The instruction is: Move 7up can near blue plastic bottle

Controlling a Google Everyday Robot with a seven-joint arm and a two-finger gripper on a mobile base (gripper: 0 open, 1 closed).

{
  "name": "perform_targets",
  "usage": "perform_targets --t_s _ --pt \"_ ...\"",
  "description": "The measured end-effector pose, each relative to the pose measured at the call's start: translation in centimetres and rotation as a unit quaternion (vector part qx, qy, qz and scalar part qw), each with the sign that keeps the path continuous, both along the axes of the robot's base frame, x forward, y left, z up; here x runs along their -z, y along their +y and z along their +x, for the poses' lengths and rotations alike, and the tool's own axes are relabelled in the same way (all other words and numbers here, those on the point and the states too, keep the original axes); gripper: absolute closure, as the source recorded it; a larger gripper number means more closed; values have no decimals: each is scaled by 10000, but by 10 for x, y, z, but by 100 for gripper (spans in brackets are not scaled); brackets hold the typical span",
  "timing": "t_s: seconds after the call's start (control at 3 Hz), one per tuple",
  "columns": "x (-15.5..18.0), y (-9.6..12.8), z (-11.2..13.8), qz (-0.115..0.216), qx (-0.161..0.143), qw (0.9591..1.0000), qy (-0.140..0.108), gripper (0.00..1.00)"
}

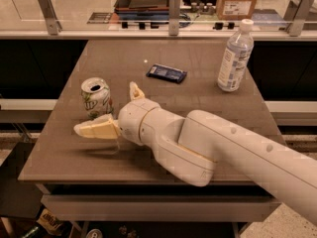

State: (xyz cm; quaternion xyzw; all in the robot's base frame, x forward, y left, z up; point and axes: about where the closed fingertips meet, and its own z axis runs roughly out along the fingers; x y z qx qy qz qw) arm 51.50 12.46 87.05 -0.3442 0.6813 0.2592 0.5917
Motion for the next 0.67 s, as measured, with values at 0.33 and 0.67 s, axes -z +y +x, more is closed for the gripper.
perform_targets --t_s 0.33,0.67 --pt "-2 4 12 35 73 10000 -23 0" --pt "0 13 16 81 99 9999 4 18"
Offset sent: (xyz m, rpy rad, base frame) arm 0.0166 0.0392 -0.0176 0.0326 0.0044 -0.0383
